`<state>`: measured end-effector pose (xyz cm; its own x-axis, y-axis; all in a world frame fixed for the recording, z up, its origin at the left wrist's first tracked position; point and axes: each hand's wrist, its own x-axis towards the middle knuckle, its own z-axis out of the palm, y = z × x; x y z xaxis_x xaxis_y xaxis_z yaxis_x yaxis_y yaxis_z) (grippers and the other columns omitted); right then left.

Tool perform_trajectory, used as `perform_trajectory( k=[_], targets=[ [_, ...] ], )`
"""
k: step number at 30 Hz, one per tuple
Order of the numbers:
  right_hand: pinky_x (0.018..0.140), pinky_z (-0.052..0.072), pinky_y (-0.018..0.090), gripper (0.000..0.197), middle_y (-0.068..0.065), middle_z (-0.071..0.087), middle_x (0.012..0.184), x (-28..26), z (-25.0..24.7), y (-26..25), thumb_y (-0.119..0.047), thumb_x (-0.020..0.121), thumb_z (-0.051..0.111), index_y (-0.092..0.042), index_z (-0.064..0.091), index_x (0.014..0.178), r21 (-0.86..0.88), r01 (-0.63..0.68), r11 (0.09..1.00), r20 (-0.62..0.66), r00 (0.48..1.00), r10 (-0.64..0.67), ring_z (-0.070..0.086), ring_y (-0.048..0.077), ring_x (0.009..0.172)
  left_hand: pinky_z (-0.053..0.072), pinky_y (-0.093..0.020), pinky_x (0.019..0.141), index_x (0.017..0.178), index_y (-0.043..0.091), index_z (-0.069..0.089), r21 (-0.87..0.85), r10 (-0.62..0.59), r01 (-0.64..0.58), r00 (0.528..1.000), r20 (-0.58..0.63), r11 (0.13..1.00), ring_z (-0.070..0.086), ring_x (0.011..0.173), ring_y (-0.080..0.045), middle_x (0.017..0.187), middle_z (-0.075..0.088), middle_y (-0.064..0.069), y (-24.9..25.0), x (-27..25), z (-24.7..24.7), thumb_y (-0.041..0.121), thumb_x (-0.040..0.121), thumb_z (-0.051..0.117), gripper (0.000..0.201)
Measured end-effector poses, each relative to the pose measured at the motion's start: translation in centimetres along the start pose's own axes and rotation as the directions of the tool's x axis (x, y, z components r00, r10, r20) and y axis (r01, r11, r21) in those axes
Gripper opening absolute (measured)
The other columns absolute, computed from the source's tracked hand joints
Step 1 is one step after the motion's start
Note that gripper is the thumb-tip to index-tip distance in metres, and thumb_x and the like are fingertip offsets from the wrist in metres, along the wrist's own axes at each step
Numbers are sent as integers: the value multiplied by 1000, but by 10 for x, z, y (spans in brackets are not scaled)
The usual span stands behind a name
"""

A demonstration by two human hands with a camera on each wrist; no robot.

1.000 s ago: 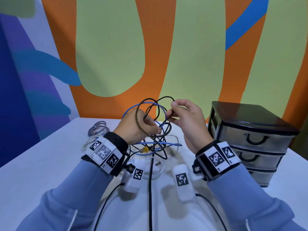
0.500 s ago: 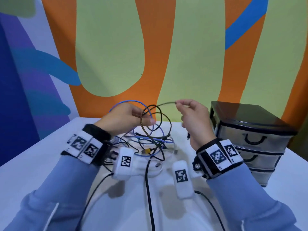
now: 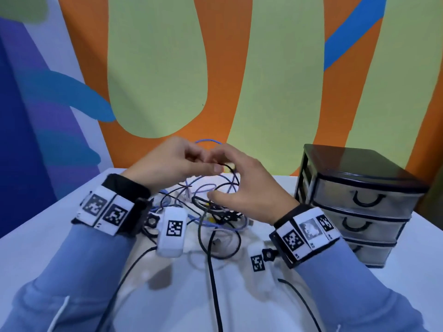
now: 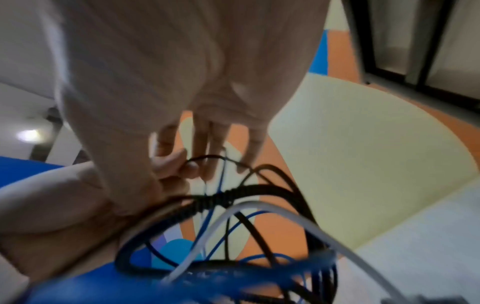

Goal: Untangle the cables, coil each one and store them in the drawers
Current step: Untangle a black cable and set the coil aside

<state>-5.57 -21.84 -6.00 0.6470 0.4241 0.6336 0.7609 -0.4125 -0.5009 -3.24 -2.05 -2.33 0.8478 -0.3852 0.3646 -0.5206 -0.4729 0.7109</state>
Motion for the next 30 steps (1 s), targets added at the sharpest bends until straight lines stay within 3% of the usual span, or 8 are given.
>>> perform_trajectory(
  k=[5, 9, 13, 18, 22, 24, 26, 30],
  targets=[
    [75, 54, 45, 42, -2, 71, 81, -1, -2, 20, -8, 92, 63, -37, 44, 115, -117, -186, 976, -100, 980, 175, 65, 17, 76, 29, -18, 49, 88, 12, 78, -122, 63, -89, 978, -200, 989, 37, 52, -6, 56, 50, 12, 1, 3, -2, 22, 94, 78, 13],
    [72, 57, 50, 25, -4, 73, 79, -2, -5, 44, -10, 94, 52, -34, 60, 93, -249, -410, 877, -100, 912, 398, 67, 22, 73, 24, -21, 46, 92, 18, 65, -307, 75, -294, 821, -566, 905, 30, 52, -11, 58, 43, 11, -1, 6, -15, 23, 105, 66, 14],
    [75, 58, 49, 34, -6, 74, 83, -3, -8, 53, -8, 93, 42, -32, 65, 87, -243, -506, 827, -210, 860, 465, 68, 22, 76, 21, -25, 45, 97, 18, 57, -349, 27, -381, 708, -706, 857, 25, 51, -11, 55, 34, 11, 1, 4, -22, 26, 108, 61, 14],
    [89, 56, 45, 22, -5, 75, 93, 6, -11, 30, -19, 107, 51, -31, 68, 99, 128, -266, 955, -448, 844, 295, 69, 16, 92, 28, -25, 51, 104, 9, 79, -215, 137, -338, 770, -624, 916, 33, 52, -11, 57, 48, 5, -2, 5, -17, 28, 100, 73, 20],
    [98, 54, 39, 33, 8, 77, 108, 16, -19, -9, -41, 109, 49, -18, 67, 123, 547, -147, 824, -233, 919, 319, 72, 22, 104, 53, -18, 79, 105, 6, 82, -203, 268, -378, 867, -420, 903, 70, 81, -4, 89, 82, 3, 3, 1, -7, 10, 91, 80, 15],
    [78, 57, 39, 43, 13, 71, 84, 17, -14, -19, -47, 105, 53, -8, 68, 115, 580, -213, 786, -64, 950, 305, 68, 28, 75, 52, -20, 79, 106, 1, 81, -188, 350, -414, 888, -299, 891, 70, 83, -4, 89, 82, -3, 6, -1, 0, 2, 90, 79, 16],
    [48, 38, 27, 47, 7, 44, 57, 16, -8, -23, -49, 104, 53, -7, 63, 87, 539, -283, 793, 28, 947, 319, 37, 20, 48, 45, -28, 67, 102, 1, 81, -188, 378, -421, 898, -225, 888, 61, 73, -10, 77, 76, -10, 11, -2, 3, 1, 90, 79, 13],
    [44, 8, 24, 50, -7, 20, 53, 16, -24, -27, -43, 107, 48, -21, 39, 63, 692, -299, 657, 27, 920, 390, 12, 11, 46, 40, -33, 67, 114, 12, 80, -298, 275, -356, 920, -280, 886, 49, 72, -21, 75, 61, -10, 5, -2, -10, 11, 83, 88, 31]
  ],
)
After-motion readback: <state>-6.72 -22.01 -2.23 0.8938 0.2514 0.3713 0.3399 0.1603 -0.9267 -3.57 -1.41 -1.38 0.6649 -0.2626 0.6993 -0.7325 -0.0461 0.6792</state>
